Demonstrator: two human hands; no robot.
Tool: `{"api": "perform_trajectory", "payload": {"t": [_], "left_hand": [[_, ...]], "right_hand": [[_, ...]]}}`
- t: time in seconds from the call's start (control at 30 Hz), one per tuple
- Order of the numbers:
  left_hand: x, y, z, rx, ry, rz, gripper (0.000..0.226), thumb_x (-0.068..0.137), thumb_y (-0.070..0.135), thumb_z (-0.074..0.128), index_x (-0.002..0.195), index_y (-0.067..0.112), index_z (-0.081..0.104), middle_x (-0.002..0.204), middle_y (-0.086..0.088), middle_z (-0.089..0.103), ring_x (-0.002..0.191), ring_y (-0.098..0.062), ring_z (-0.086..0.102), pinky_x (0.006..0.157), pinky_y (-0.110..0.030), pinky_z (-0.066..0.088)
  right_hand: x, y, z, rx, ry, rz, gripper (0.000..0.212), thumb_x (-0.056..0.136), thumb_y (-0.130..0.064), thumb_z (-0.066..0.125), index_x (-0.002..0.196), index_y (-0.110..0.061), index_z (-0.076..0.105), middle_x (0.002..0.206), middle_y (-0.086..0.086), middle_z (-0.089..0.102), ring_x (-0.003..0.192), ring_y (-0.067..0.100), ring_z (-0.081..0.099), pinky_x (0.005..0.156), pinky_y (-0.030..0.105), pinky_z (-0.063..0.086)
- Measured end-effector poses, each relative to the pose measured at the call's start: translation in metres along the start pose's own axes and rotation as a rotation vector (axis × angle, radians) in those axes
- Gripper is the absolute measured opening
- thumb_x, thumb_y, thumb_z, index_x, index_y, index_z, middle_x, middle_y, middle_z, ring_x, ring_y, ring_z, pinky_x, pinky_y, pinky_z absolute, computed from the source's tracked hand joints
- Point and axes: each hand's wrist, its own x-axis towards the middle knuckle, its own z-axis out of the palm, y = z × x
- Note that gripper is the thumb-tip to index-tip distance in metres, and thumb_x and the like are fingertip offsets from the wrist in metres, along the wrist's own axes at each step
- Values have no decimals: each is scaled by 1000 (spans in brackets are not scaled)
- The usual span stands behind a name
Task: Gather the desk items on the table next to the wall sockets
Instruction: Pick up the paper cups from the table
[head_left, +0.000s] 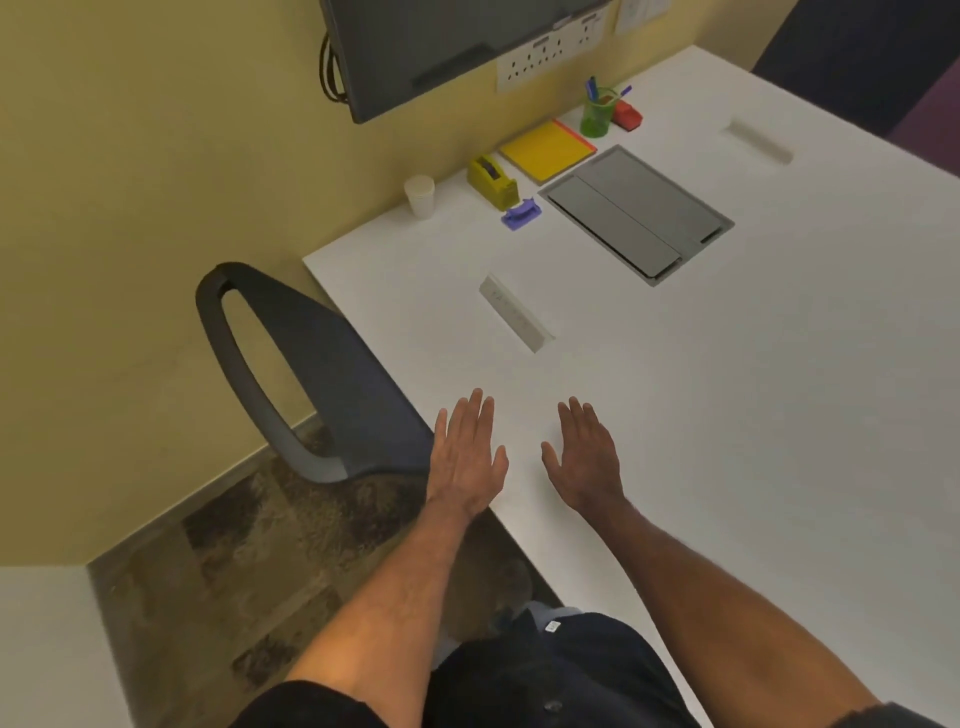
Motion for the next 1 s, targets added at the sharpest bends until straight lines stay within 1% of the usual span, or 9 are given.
{"api": "perform_trajectory", "payload": {"t": [0.17,0.27,0.33,0.53,0.63,0.73,0.83,1.0], "left_hand": [[69,-30,-31,11,43,-61,72,98,50,38,159,19,14,168,-5,8,155,-25,14,126,-48,6],[113,-48,-49,-3,73,-76,71,100,49,36,159,19,14,168,-4,8,155,-24,13,126,-47,3],[144,-63,-59,-21,94,-82,69,100,47,36,159,18,15,168,-4,9,155,-24,14,126,-47,5],[218,-120,-77,-78,102,-98,70,100,43,37,159,17,12,168,-4,8,155,-23,13,127,-47,4],[250,-151,-80,-63,108,-99,70,99,42,38,159,16,14,168,-5,10,154,-23,15,126,-48,8],[281,-178,-78,-79,112,-105,70,98,42,40,158,16,16,167,-5,13,154,-23,18,126,-48,9],[312,-198,-73,-70,129,-96,70,97,41,42,158,16,18,167,-5,15,153,-23,20,126,-48,11],[360,-223,-59,-69,149,-97,71,97,43,44,158,17,19,167,-4,16,153,-22,21,126,-47,11]], "right_hand": [[73,-28,-13,5,4,-50,70,103,-51,35,161,-16,17,169,5,11,157,25,8,127,42,16],[114,-45,-17,-9,44,-76,69,102,-49,38,159,-14,23,168,8,18,156,27,14,124,44,23],[142,-55,-18,-15,71,-84,68,101,-48,40,158,-12,27,166,9,23,155,28,19,123,45,27],[219,-91,-26,-4,108,-76,68,100,-45,45,156,-10,30,165,11,27,154,30,21,122,45,28],[256,-113,-29,23,117,-79,68,100,-44,45,157,-12,28,166,9,25,155,28,20,123,43,26],[294,-134,-31,49,109,-76,68,101,-48,40,159,-17,24,167,4,20,156,24,16,124,43,24],[333,-150,-30,44,108,-93,68,101,-50,36,160,-18,20,168,3,17,156,23,13,124,43,24],[393,-168,-28,26,102,-116,69,102,-51,37,160,-19,19,168,3,17,156,23,14,124,44,25]]}}
